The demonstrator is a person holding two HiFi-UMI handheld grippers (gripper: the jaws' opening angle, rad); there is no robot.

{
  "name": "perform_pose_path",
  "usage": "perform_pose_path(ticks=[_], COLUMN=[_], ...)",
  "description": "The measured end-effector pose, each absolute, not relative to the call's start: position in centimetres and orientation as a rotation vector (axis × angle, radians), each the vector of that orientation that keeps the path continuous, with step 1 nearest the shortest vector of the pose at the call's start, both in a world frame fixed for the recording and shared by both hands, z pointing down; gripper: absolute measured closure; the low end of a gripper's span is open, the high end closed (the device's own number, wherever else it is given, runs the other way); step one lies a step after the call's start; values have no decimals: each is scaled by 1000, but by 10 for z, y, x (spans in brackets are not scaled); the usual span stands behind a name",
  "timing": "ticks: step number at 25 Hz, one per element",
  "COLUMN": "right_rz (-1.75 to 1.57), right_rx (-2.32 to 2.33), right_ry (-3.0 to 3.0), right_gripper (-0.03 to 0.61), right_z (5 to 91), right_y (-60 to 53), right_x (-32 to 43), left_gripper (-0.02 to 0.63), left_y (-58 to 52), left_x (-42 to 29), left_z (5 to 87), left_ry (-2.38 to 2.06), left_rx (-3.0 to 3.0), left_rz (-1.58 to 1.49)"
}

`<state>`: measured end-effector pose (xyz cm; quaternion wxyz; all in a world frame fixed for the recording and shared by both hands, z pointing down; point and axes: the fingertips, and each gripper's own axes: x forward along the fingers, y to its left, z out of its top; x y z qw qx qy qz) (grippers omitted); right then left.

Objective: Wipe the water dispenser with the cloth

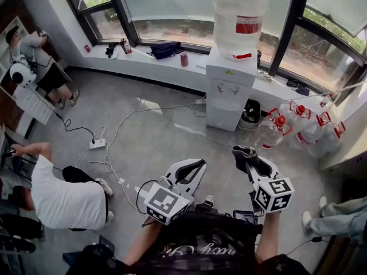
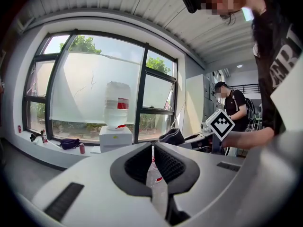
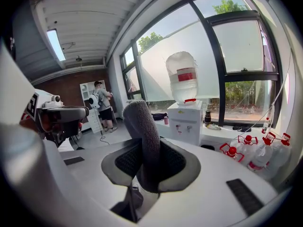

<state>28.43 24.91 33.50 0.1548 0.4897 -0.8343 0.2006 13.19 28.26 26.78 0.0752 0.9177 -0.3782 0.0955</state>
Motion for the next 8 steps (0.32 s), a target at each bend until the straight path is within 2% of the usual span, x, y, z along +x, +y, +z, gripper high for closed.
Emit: perform_pose_path(ticks=[8], right_rz=[534], right_rx=[1426], right_ry=[-2383], right_gripper=[479], right_z=[330], right_y=[242], right_x=[291], left_gripper=[592], left_y=[283], left_x=[135], left_z=[266], left_ry=[-1124], left_rx=[2767], left_rz=[288])
